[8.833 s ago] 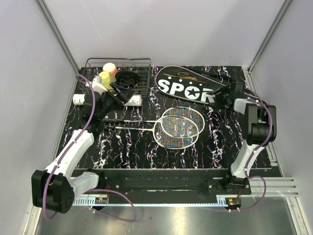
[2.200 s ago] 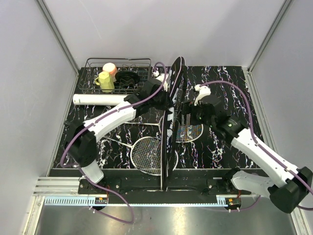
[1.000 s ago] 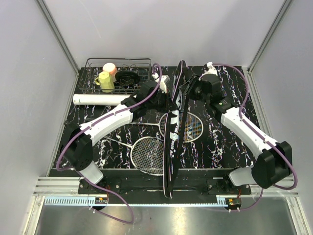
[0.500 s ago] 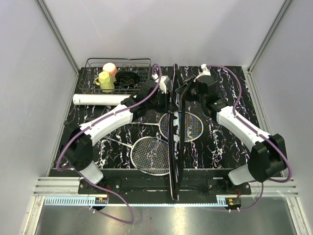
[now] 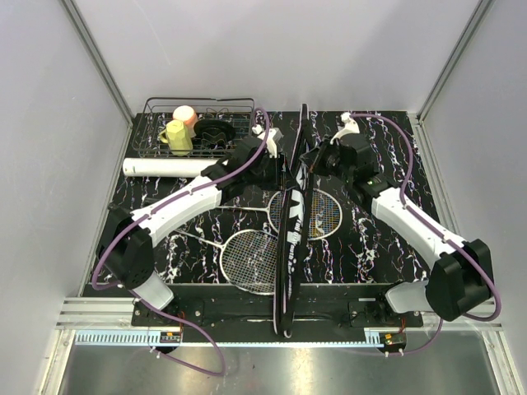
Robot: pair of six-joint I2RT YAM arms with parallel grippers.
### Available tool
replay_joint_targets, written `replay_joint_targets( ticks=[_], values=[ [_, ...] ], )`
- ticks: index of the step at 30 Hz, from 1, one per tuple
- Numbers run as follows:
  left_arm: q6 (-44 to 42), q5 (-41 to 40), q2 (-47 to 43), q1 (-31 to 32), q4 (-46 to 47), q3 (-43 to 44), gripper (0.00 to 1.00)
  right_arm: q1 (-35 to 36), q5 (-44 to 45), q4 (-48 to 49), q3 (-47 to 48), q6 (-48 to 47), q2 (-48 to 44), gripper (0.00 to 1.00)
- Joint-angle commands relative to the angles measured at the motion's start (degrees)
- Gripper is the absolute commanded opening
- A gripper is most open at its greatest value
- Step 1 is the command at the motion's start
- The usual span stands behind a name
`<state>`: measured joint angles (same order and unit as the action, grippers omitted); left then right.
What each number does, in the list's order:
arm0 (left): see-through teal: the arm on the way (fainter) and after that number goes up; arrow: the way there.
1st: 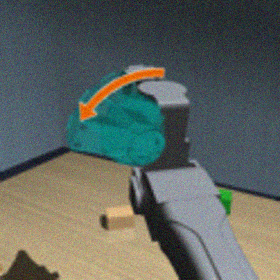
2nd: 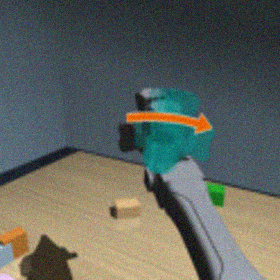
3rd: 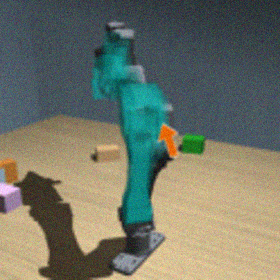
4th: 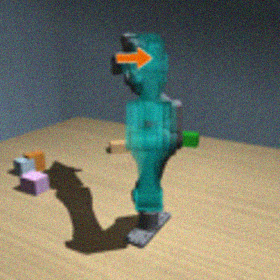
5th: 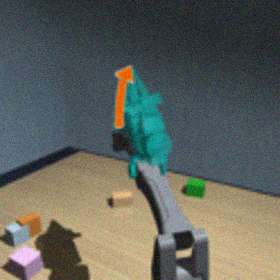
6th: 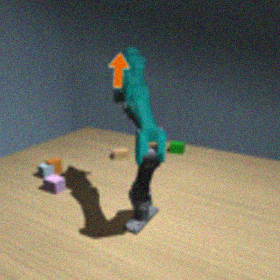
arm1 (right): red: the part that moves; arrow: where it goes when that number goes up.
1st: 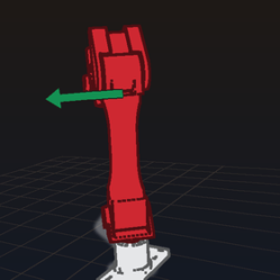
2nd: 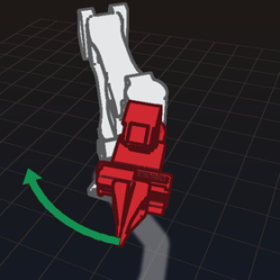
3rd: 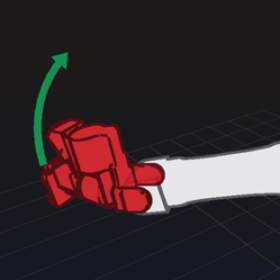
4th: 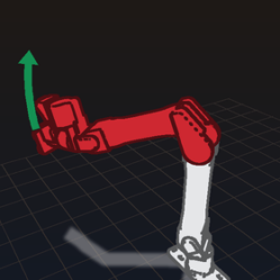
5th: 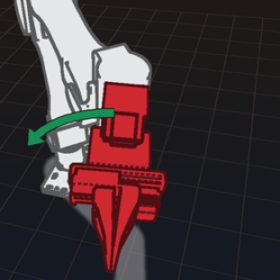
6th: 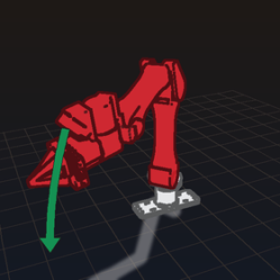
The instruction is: Pack up the badminton gear
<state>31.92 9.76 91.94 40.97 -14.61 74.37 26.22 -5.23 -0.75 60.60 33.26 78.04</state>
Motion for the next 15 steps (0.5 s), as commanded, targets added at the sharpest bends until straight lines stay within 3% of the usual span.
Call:
replay_joint_targets(
  ticks=[1,4,8,12,15],
  values=[
    [-0.98,-3.34,-1.68,-1.24,0.02,0.34,0.51,-0.29,-0.12,1.55,-0.65,-2.49,-3.60,0.00],
    [-1.07,-3.26,-2.38,-1.24,0.29,-0.01,0.62,-1.08,-1.18,1.72,-0.83,-2.41,-3.25,0.00],
    [-1.07,-2.73,-3.69,-1.24,0.55,-0.54,0.67,-2.13,-2.76,2.07,-0.57,-2.32,-2.89,0.00],
    [-1.60,-2.82,-5.45,-1.24,1.51,-1.59,0.68,-3.28,-5.57,2.16,-0.13,-2.32,-2.72,0.00],
    [-1.60,-2.90,-6.16,-1.42,2.22,-1.68,0.60,-4.07,-8.29,2.60,-0.04,-2.23,-2.45,0.00]
  ],
)
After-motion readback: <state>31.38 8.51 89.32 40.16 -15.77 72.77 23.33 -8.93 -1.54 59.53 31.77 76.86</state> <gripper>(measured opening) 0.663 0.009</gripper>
